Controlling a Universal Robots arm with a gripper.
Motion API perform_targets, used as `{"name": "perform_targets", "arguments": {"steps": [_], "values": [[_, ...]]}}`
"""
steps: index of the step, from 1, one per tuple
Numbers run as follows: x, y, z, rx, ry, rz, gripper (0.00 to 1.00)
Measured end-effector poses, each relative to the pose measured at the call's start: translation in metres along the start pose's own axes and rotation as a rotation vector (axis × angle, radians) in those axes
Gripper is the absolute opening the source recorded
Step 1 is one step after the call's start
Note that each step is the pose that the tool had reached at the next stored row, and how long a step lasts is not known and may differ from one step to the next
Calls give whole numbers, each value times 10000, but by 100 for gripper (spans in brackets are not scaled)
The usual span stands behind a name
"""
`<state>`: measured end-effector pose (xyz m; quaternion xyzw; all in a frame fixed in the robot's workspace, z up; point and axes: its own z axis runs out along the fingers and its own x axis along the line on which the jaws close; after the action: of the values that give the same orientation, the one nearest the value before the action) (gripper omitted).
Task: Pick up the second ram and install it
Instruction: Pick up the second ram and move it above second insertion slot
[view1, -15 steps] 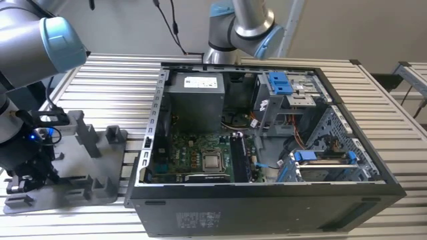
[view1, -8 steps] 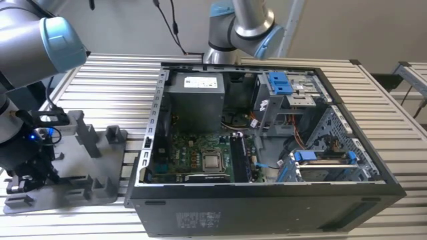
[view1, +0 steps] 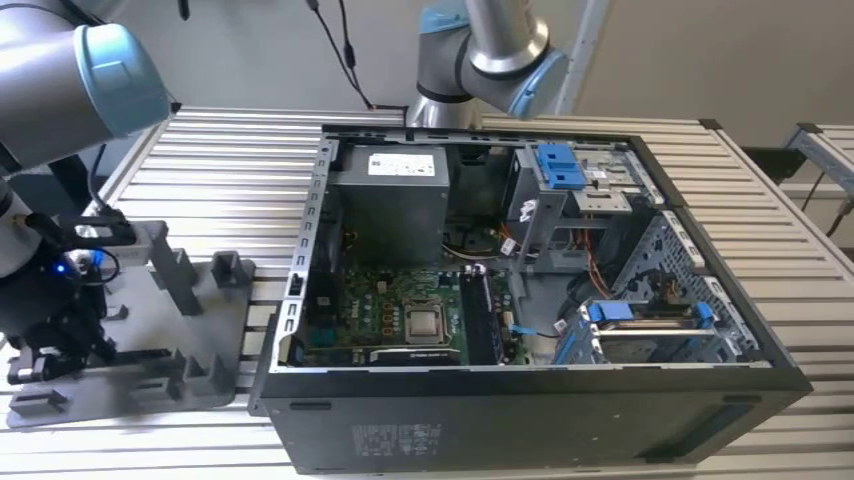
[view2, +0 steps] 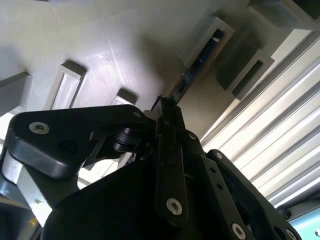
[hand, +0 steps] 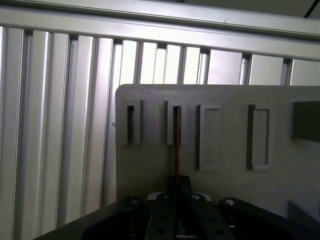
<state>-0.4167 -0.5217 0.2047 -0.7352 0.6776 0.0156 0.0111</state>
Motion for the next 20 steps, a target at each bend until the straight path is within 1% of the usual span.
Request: {"name": "perform_targets", "arguments": {"steps": [3, 5, 9, 12, 16, 20], "values": [[-4, 1, -93, 0, 0, 1, 14], [-5, 1, -142, 2, -1, 0, 14], [-7, 1, -200, -1, -1, 3, 14], [-9, 1, -230, 1, -2, 5, 14], [-10, 1, -242, 6, -12, 116, 14], [-11, 1, -275, 9, -16, 185, 14]]}}
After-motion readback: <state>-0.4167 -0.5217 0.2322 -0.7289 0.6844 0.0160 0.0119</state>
